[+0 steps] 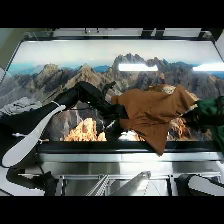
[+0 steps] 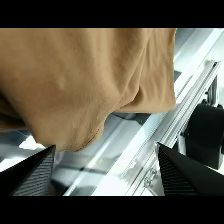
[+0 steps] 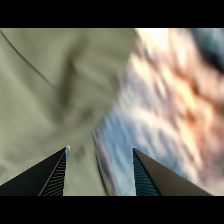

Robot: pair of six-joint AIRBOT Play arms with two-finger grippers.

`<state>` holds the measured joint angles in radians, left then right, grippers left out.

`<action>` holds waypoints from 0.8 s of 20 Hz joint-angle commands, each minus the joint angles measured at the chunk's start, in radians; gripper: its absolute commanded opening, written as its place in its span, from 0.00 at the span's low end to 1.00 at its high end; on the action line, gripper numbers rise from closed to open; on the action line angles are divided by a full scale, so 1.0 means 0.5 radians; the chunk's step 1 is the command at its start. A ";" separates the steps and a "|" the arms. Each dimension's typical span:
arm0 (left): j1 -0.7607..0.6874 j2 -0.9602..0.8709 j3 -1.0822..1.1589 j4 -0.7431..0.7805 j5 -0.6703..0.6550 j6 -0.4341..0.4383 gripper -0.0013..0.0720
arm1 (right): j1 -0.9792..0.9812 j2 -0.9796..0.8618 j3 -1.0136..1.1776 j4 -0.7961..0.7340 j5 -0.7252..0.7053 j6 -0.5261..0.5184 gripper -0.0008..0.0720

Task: Fold the shirts.

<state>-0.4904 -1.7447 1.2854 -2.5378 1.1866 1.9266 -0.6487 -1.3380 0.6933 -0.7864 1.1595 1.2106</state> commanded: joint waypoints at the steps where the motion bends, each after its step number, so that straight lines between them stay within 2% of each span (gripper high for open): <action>1: -0.028 -0.108 0.048 0.008 0.115 0.002 0.98 | -0.004 0.028 -0.254 -0.059 0.118 0.063 0.50; 6: -0.058 -0.224 0.050 0.005 0.137 -0.019 0.98 | 0.117 0.040 -0.443 -0.043 0.091 0.064 0.51; 13: -0.125 -0.224 0.057 -0.011 -0.012 -0.020 0.98 | 0.534 0.039 -0.470 0.076 -0.004 0.063 0.50; 15: -0.118 -0.221 0.062 -0.008 0.081 -0.042 0.98 | 0.530 0.039 -0.470 0.076 -0.008 0.063 0.34; 16: -0.105 -0.223 0.081 -0.005 0.156 -0.042 0.98 | 0.530 0.039 -0.470 0.076 -0.008 0.062 0.34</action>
<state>-0.5476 -1.8553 1.3163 -2.5408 1.2110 1.9110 -0.4061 -1.3182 0.4603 -0.7616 1.1740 1.2427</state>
